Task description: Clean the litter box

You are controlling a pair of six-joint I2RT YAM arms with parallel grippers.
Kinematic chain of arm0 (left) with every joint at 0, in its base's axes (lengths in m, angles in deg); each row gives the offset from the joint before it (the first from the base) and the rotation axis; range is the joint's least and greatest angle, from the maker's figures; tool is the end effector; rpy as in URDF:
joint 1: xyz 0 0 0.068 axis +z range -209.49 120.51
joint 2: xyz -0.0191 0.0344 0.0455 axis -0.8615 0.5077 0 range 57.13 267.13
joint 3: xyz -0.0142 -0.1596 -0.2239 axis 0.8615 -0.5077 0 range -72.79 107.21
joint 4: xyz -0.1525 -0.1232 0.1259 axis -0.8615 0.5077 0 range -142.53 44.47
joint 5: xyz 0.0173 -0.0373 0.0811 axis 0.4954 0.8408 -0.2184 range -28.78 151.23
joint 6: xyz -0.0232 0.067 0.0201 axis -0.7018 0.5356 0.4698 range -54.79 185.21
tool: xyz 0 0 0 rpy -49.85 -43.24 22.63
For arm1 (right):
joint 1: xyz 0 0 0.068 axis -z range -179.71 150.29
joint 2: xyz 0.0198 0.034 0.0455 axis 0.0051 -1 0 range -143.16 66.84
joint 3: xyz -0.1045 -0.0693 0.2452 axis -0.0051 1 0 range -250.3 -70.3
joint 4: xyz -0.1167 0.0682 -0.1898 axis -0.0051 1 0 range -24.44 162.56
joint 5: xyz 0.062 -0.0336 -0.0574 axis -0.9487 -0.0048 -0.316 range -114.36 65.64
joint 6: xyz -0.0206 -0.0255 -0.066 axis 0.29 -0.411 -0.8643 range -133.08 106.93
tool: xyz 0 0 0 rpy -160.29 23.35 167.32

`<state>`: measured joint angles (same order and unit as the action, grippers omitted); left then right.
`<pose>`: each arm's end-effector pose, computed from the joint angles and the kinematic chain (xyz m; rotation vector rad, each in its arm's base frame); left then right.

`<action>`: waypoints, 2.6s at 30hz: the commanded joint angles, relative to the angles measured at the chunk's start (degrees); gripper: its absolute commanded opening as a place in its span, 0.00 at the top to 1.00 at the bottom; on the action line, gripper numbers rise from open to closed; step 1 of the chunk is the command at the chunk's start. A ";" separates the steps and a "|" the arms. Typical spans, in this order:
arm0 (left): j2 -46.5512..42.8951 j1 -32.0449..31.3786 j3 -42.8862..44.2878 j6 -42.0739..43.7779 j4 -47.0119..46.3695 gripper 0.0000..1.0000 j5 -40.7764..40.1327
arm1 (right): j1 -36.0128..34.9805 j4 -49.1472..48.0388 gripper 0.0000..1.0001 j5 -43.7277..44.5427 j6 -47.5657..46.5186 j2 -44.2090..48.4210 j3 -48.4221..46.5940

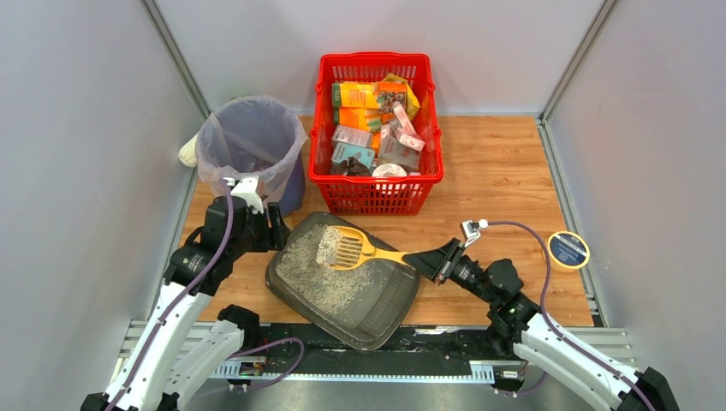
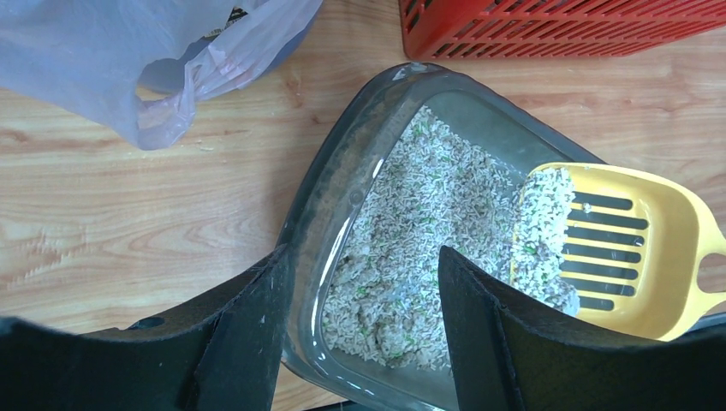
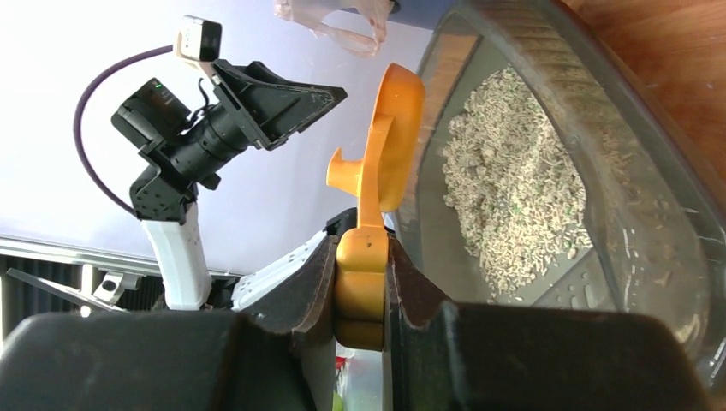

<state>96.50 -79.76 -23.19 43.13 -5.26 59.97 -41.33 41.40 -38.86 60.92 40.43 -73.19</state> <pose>0.1154 -0.0410 0.2981 -0.0477 2.2437 -0.3809 0.0909 0.1014 0.2031 0.2872 1.8438 1.7095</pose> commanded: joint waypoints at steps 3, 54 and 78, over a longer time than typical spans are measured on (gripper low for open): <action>-0.44 -0.12 1.55 -0.94 -2.53 0.30 0.99 | 0.05 -7.93 1.00 0.71 4.07 0.31 6.60; -1.49 -0.12 0.41 -1.64 -2.53 0.32 3.54 | -1.62 -8.46 1.00 -2.72 3.62 -2.15 7.05; -1.41 -0.12 -0.12 -1.82 -3.23 0.33 4.33 | -2.14 0.84 1.00 -1.60 2.81 -1.10 4.92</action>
<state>95.32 -79.76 -23.36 41.53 -6.23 63.79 -43.19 38.40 -40.87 64.94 37.80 -73.11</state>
